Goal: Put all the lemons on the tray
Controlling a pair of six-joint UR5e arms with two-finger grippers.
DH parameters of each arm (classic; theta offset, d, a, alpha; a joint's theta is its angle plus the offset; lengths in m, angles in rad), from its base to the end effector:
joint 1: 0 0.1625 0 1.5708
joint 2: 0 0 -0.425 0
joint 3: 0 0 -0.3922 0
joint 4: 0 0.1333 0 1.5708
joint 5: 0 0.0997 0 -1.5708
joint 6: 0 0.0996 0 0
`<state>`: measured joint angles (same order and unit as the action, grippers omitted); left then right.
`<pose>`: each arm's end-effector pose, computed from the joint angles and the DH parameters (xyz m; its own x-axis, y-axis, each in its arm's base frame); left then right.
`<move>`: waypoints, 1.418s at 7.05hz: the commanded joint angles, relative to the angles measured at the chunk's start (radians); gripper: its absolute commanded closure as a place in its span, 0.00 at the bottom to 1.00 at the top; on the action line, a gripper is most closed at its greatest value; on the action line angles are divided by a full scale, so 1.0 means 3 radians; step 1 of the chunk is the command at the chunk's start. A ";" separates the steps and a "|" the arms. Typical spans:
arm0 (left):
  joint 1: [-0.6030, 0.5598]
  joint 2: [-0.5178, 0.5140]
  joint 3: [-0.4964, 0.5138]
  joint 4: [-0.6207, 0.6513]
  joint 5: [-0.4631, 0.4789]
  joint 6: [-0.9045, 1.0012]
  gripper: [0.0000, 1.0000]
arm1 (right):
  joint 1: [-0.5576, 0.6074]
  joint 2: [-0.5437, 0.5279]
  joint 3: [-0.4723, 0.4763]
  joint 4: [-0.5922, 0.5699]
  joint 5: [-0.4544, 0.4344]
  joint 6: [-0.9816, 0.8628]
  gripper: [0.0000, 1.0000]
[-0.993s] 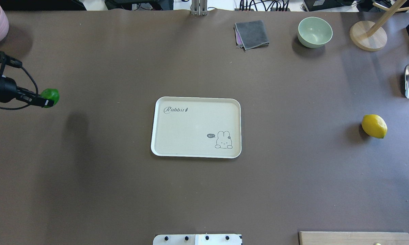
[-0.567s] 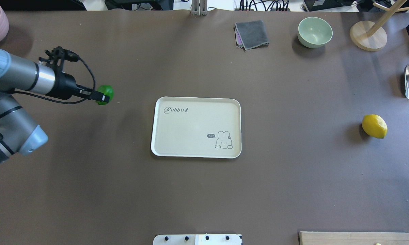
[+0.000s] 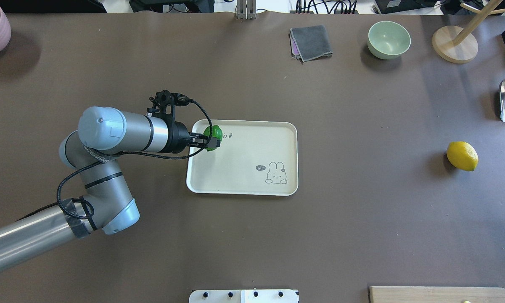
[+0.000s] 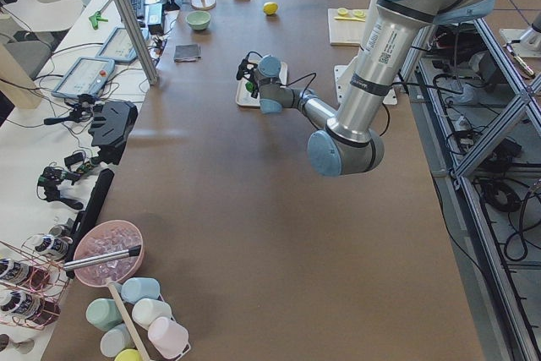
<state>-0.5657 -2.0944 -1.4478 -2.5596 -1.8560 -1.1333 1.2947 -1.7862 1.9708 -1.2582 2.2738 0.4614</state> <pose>0.5224 -0.4564 0.2968 0.2569 0.3185 -0.9125 0.1898 0.9091 0.3708 -0.0478 -0.4215 0.5249 0.6887 -0.0754 0.7212 -0.0748 0.9819 0.1741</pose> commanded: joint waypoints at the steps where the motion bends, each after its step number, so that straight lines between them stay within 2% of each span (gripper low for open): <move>1: 0.0029 -0.0003 0.0020 -0.0007 0.0071 0.0004 0.02 | 0.0000 -0.0003 -0.0004 0.0006 0.0004 -0.0024 0.00; 3: -0.0057 0.0083 -0.0168 0.0008 0.0102 0.0009 0.02 | 0.0005 -0.0003 0.0032 0.0006 0.0004 -0.0035 0.00; 4: -0.0275 0.0235 -0.0245 0.0054 -0.0096 0.0019 0.02 | 0.0005 -0.0003 0.0027 0.0001 -0.0022 -0.0025 0.00; 5: -0.0708 0.0353 -0.0236 0.0044 -0.0624 0.0065 0.02 | 0.0000 -0.0028 -0.0009 0.0001 -0.0047 -0.0030 0.00; 6: -0.1000 0.0628 -0.0246 0.0019 -0.0953 0.0622 0.02 | -0.0071 -0.0110 -0.0009 0.0011 -0.0083 -0.0070 0.00; 7: -0.1262 0.0788 -0.0231 0.0049 -0.1164 0.1185 0.02 | -0.0198 -0.0166 -0.0039 0.0199 -0.0124 -0.0050 0.00; 9: -0.1377 0.0983 -0.0216 0.0049 -0.1187 0.1542 0.02 | -0.0515 -0.0045 -0.0208 0.0293 -0.0383 -0.0065 0.00; 10: -0.1377 0.0984 -0.0216 0.0049 -0.1187 0.1543 0.02 | -0.0577 0.0255 -0.0472 0.0298 -0.0385 -0.0060 0.00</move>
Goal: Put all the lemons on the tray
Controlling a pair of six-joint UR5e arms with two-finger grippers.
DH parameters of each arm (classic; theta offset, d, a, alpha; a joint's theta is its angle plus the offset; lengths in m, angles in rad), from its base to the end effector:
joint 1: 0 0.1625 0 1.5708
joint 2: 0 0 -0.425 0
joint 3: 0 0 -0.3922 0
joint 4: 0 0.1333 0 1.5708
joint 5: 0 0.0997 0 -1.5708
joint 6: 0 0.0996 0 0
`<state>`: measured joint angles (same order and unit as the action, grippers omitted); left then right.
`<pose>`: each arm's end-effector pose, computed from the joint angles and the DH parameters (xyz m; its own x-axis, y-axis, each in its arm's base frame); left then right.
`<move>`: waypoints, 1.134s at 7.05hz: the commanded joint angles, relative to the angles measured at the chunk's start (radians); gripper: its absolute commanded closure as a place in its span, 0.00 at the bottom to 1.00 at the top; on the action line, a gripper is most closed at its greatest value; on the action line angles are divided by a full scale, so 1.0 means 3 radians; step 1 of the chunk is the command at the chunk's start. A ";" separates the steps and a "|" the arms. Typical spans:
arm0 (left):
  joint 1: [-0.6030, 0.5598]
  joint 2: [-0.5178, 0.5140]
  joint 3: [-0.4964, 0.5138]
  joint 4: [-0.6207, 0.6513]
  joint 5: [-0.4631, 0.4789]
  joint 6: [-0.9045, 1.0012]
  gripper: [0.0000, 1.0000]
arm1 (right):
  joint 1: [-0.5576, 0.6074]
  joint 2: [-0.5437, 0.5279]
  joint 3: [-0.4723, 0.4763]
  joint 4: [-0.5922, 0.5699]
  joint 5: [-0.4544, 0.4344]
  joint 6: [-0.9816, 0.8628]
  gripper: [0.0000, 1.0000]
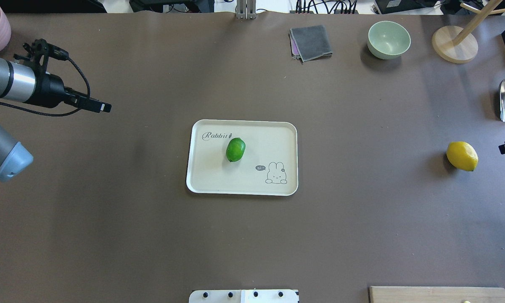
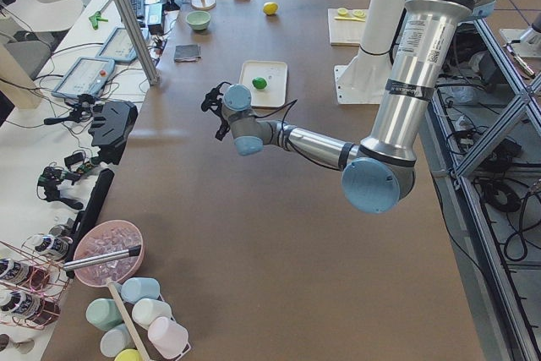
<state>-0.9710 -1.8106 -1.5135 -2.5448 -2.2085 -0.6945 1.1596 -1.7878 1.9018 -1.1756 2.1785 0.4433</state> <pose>0.2776 -0.5371 0.4451 0.4187 0.4815 -0.7700 0.0530 0.8335 0.5500 -0.0998 -0.4202 0.5557 0.7290 -0.1836 0.6594 0.0402 0.9732 0.2265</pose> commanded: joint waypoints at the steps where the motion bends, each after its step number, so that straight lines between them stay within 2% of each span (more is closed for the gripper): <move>1: -0.0026 0.0038 -0.0002 -0.0005 -0.0032 0.0080 0.02 | -0.0224 0.0425 -0.0416 0.0022 -0.0072 0.0010 0.00; 3: -0.0021 0.0032 -0.0012 -0.0005 -0.0037 0.0070 0.02 | -0.0362 0.0518 -0.0565 0.0038 -0.0118 0.0025 0.00; 8: -0.0021 0.0038 -0.0027 -0.0041 -0.0037 0.0029 0.02 | -0.0684 0.0478 -0.0688 0.0043 -0.0312 0.0148 0.00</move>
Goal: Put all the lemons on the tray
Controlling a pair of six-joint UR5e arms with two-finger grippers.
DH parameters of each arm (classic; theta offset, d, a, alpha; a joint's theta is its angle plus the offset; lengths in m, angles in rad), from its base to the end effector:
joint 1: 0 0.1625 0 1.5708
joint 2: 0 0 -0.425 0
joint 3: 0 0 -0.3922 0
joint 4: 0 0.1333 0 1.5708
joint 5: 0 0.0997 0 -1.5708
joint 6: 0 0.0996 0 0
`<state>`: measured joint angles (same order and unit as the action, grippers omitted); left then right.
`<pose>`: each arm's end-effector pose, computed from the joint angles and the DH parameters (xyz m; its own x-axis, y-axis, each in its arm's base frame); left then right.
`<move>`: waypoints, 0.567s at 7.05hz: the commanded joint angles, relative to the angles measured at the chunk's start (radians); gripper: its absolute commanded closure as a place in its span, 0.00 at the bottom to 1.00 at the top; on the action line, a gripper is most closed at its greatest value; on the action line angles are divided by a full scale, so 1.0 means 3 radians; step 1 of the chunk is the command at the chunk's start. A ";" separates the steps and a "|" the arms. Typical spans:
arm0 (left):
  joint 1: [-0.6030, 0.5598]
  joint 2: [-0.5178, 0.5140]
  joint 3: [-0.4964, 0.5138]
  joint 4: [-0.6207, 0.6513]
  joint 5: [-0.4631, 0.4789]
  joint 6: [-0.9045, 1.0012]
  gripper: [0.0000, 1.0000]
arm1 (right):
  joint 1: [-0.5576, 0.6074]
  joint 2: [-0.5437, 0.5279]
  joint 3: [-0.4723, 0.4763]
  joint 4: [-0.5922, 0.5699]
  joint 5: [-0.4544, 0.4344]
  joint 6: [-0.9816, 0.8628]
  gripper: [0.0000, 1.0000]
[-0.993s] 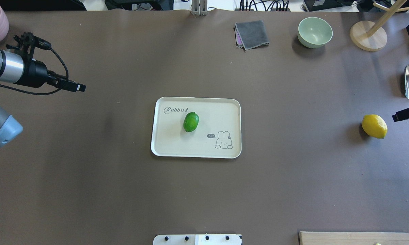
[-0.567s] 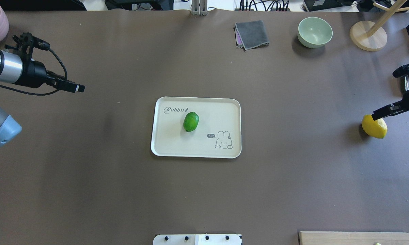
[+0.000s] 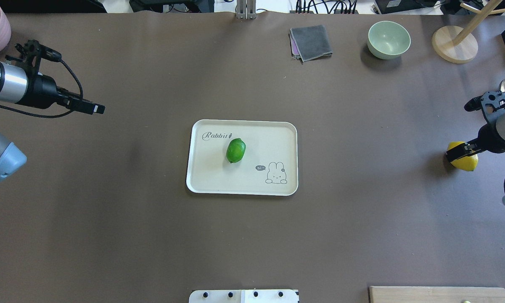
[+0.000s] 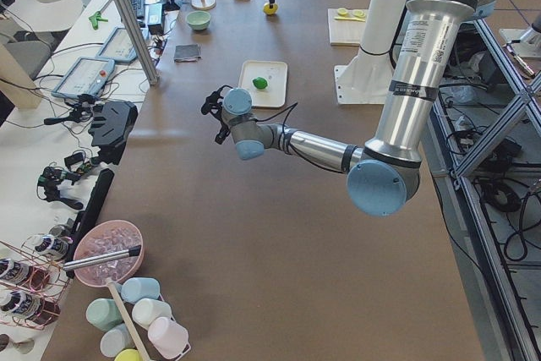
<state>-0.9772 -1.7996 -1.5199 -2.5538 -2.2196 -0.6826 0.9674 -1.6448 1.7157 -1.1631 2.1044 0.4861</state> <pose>0.2722 -0.5341 0.4472 0.4126 0.4939 -0.7654 0.0481 0.8272 0.5598 -0.2087 -0.4485 0.5888 0.7446 -0.2610 0.6143 0.1762 0.9646 0.1963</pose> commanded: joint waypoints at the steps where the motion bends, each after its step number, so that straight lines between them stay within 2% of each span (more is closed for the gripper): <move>1: 0.0000 0.0001 -0.0006 -0.0016 0.0000 -0.0010 0.02 | -0.0054 0.0006 -0.0094 -0.0004 -0.0101 0.0001 0.00; 2: 0.0000 0.0001 -0.0026 -0.0016 0.0005 -0.0010 0.02 | -0.0095 0.0032 -0.0160 0.0001 -0.0193 0.0001 0.04; 3: 0.0000 -0.0009 -0.0036 -0.0016 0.0005 -0.0010 0.02 | -0.0110 0.0032 -0.0161 0.0001 -0.0204 0.0001 0.38; 4: 0.0005 -0.0040 -0.0037 -0.0011 0.0000 -0.0010 0.02 | -0.0106 0.0032 -0.0161 -0.0004 -0.0194 0.0006 0.99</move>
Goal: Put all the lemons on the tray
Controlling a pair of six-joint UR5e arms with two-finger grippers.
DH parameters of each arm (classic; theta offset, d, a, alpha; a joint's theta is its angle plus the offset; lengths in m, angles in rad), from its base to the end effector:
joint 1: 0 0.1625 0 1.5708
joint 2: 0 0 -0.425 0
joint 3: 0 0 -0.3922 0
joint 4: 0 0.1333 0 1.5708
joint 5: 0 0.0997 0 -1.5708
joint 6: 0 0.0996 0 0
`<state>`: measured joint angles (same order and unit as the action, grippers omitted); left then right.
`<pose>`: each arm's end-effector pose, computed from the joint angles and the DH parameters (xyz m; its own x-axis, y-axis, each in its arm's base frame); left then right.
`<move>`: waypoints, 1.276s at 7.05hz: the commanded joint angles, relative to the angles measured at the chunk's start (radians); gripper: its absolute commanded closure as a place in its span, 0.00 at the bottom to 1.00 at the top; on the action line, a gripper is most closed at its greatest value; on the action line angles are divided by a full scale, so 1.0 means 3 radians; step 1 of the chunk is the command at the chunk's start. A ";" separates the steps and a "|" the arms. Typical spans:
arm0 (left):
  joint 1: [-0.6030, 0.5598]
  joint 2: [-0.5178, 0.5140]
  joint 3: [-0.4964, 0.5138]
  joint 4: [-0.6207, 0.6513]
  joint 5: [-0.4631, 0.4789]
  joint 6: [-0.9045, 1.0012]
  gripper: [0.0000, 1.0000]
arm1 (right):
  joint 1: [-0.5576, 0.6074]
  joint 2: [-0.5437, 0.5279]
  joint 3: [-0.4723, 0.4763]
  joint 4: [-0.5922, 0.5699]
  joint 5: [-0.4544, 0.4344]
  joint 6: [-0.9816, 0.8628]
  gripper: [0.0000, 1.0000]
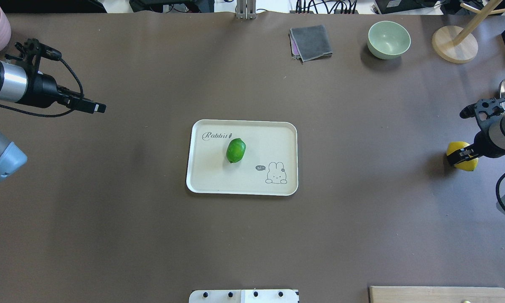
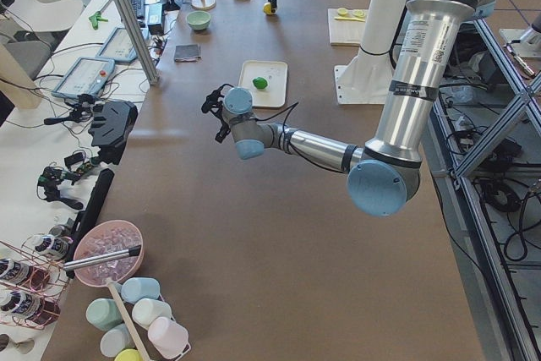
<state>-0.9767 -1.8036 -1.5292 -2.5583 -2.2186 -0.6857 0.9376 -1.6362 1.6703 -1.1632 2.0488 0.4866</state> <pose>0.2722 -0.5337 0.4397 0.4053 0.5026 -0.7636 0.0552 0.8203 0.5692 -0.2207 -0.4485 0.6105 0.7800 -0.2638 0.5675 0.1925 0.9640 0.1834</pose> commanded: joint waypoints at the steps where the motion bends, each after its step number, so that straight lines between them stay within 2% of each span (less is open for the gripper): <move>1: 0.0004 -0.0022 -0.0056 0.0024 -0.0009 0.0000 0.02 | -0.0001 0.0003 0.0056 -0.0009 0.0032 0.0009 1.00; 2: 0.0014 -0.0027 -0.0082 0.0039 -0.0004 0.0000 0.02 | -0.0011 0.0110 0.0209 -0.0064 0.0134 0.0404 1.00; 3: 0.0014 -0.0027 -0.0087 0.0040 -0.0009 0.0000 0.02 | -0.0022 0.0409 0.0241 -0.0060 0.0155 0.1177 1.00; 4: 0.0014 0.0004 -0.0082 0.0034 -0.0009 0.0000 0.02 | -0.0275 0.0686 0.0266 -0.0095 0.0090 0.1960 1.00; 5: 0.0004 0.0055 -0.0077 0.0014 -0.0004 0.0000 0.02 | -0.0596 0.1043 0.0302 -0.0374 -0.0205 0.2509 1.00; 6: -0.0001 0.0106 -0.0087 -0.0006 -0.0019 0.0020 0.02 | -0.0883 0.1624 0.0292 -0.0964 -0.0476 0.3071 1.00; 7: 0.0014 0.0096 -0.0082 -0.0012 -0.0064 -0.0010 0.02 | -0.1068 0.2196 0.0267 -0.1547 -0.0554 0.3472 1.00; 8: 0.0009 0.0126 -0.0113 -0.0022 -0.0080 -0.0015 0.02 | -0.1323 0.2501 0.0221 -0.1791 -0.0712 0.3774 1.00; 9: 0.0009 0.0152 -0.0118 -0.0022 -0.0065 -0.0015 0.02 | -0.1589 0.2615 0.0130 -0.1788 -0.1007 0.3970 1.00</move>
<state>-0.9742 -1.7670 -1.5608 -2.5635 -2.2385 -0.6890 0.5549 -0.9310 1.7350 -1.6527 1.8345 1.5844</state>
